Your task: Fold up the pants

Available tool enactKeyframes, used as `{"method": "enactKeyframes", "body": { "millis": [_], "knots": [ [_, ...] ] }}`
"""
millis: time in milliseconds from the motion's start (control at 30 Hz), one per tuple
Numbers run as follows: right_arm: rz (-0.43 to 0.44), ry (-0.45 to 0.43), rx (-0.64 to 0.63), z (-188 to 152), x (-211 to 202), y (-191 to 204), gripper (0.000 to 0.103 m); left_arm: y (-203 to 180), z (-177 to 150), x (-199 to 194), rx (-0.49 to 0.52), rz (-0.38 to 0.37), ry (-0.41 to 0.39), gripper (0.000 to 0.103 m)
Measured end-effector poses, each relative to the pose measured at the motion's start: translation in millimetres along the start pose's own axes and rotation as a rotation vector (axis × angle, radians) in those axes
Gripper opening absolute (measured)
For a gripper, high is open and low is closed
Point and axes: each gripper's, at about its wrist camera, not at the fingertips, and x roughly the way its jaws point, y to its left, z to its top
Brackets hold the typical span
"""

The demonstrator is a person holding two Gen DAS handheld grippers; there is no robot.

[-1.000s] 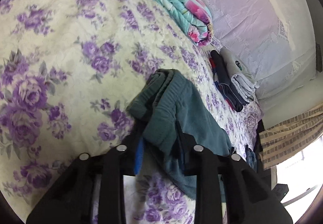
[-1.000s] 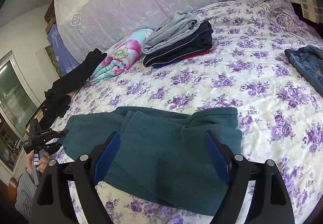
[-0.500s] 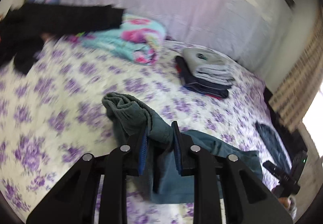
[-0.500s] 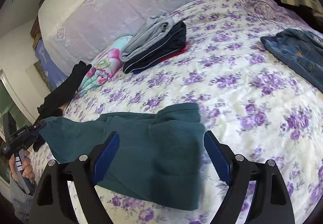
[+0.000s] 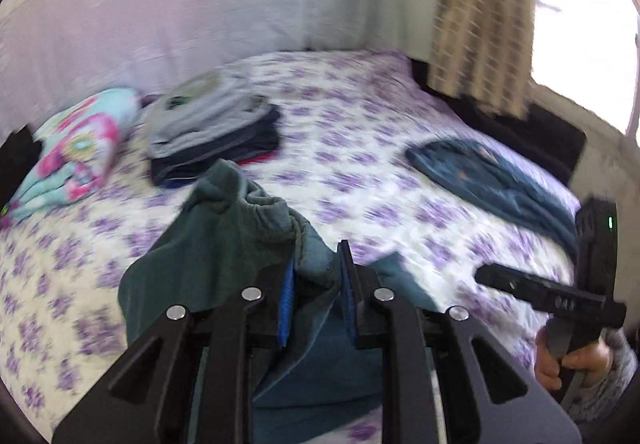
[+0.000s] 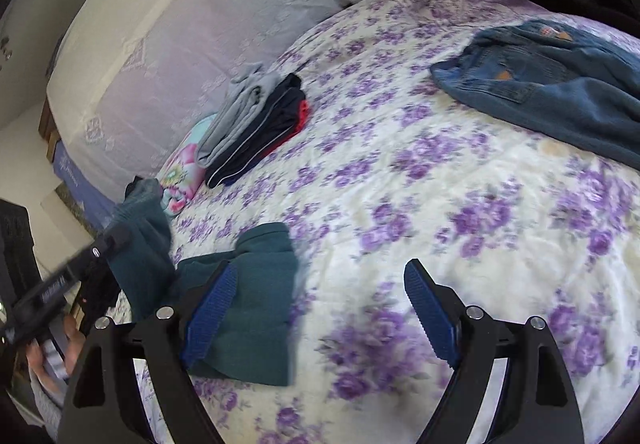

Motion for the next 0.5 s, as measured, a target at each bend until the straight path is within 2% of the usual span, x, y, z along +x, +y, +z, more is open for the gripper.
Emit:
{"method": "enactKeyframes", "body": {
  "millis": [133,233,400,500],
  "knots": [
    [-0.010,-0.012,0.027,0.2,-9.4,-18.7,0.086,-57.1,-27.2,44.8,0.131,-0.017,0.084,0.019],
    [-0.012,-0.021,0.042,0.5,-12.9,-27.5,0.086,-76.7,-46.1,61.9,0.178,-0.014,0.113,0.019],
    [-0.001,-0.025,0.070,1.4,-10.9,-35.5,0.086,-90.0,-53.2,59.7,0.218,-0.023,0.099,0.020],
    [0.017,-0.024,0.067,4.0,-8.3,-32.6,0.086,-92.3,-52.0,46.4,0.221,-0.060,0.052,0.007]
  ]
}}
